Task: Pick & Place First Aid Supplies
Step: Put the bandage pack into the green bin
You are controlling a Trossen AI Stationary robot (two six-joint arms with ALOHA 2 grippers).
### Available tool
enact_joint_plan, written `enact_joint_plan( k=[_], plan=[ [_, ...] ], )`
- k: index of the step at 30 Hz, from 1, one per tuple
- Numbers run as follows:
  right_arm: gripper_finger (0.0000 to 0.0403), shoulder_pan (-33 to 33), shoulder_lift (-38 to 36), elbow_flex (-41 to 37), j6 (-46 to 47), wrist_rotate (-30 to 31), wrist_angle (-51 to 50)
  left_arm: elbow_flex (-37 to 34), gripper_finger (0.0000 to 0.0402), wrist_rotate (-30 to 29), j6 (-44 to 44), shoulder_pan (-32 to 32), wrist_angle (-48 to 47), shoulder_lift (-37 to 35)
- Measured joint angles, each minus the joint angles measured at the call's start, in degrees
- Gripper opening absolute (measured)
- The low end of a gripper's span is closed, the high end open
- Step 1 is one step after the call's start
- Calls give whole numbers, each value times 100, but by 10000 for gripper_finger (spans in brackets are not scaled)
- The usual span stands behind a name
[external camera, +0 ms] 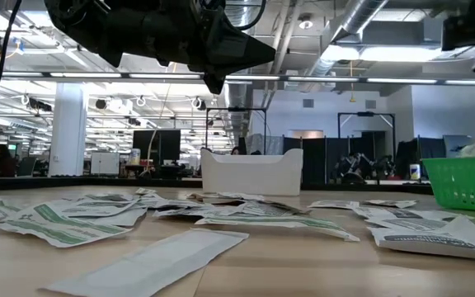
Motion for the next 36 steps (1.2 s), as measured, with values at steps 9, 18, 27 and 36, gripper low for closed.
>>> enact_joint_plan(
  k=[9, 18, 27, 36],
  plan=[
    [25, -128, 210, 0, 452, 6, -95, 2, 12, -2, 0, 0, 2, 0],
    [63, -523, 196, 255, 151, -25, 131, 1, 12, 0, 0, 0, 2, 0],
    [64, -624, 194, 684, -1244, 522, 1226, 2, 12, -1, 0, 0, 2, 0],
    [64, -715, 218, 678, -2565, 633, 2450, 1, 12, -1, 0, 0, 2, 0]
  ],
)
